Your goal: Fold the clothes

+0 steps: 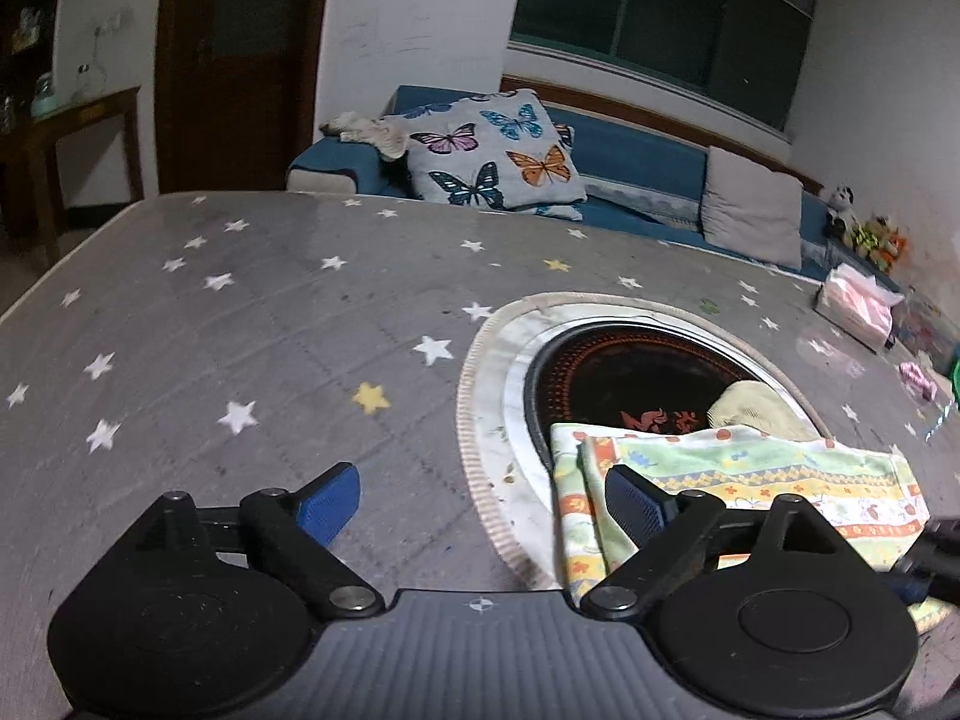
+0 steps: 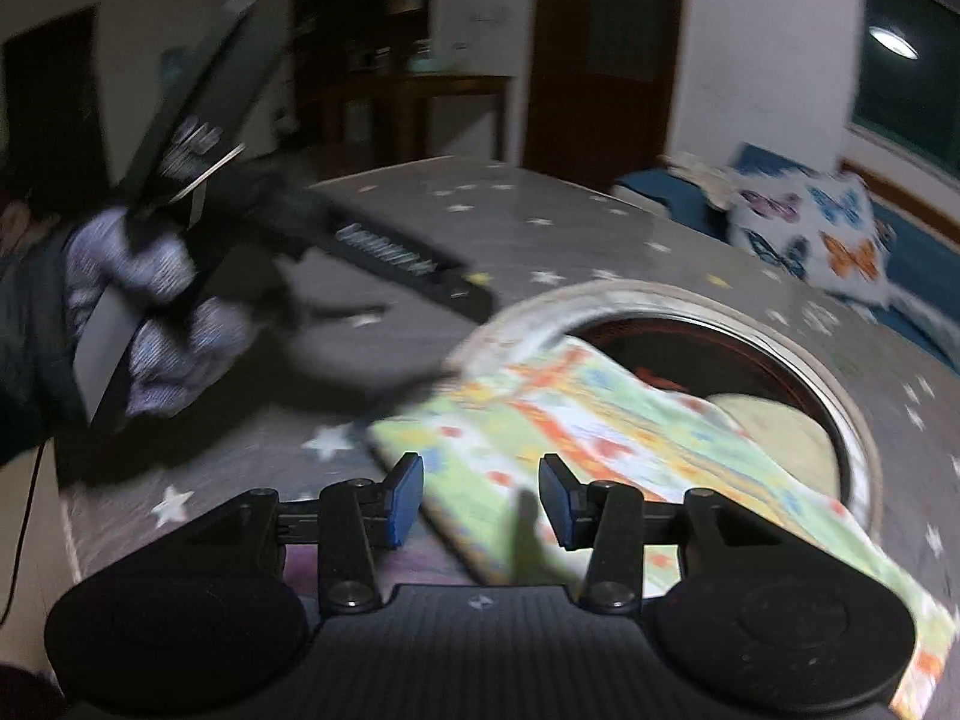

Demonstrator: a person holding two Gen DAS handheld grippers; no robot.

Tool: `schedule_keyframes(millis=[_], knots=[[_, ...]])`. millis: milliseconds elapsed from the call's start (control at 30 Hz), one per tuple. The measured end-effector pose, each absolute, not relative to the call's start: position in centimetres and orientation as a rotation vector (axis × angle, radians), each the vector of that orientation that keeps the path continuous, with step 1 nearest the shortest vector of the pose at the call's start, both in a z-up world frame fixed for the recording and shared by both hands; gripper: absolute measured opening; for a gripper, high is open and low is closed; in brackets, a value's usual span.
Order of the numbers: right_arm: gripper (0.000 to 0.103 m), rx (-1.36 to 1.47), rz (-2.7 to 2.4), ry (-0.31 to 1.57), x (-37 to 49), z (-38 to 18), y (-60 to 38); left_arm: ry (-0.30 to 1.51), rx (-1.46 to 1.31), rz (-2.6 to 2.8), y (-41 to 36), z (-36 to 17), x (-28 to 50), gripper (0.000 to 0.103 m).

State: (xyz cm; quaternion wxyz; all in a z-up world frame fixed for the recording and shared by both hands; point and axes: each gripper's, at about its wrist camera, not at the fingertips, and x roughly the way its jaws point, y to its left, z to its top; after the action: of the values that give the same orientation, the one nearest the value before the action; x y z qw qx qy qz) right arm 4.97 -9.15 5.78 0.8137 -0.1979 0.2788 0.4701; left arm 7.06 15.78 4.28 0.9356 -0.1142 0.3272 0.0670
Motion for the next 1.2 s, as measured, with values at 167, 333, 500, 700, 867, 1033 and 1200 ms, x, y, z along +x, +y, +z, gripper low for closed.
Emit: schedule_keyframes(millis=[167,333,500,700,867,1033,1200], knots=[[0.043,-0.523,1.035,0.559,3.4,4.8,-6.1,0.679,-0.327,0.117,16.7,4.3,6.6,0.091],[0.041,-0.597,1.013,0.554,2.7,3.6,-4.2,0.715,-0.416,0.081,17.0,3.7,6.7,0.091],[0.013,-0.567,0.982,0.567,3.3,3.7,-4.2,0.753,-0.515,0.052,17.2,3.1,6.9,0.091],[0.009,-0.452,0.980,0.570,4.0,5.5,-5.6,0.780,-0.645,0.002,16.7,2.9,7.5,0.091],[0.008,-0.373,0.979,0.563,4.4,6.8,-7.2,0.804,-0.734,-0.047,15.7,2.7,8.2,0.088],[0.008,-0.337,0.992,0.550,3.9,7.4,-8.4,0.832,-0.801,-0.093,14.6,1.9,9.0,0.063],[0.008,-0.318,1.028,0.571,3.4,7.1,-9.1,0.856,-0.812,-0.095,14.1,0.9,9.3,0.020]])
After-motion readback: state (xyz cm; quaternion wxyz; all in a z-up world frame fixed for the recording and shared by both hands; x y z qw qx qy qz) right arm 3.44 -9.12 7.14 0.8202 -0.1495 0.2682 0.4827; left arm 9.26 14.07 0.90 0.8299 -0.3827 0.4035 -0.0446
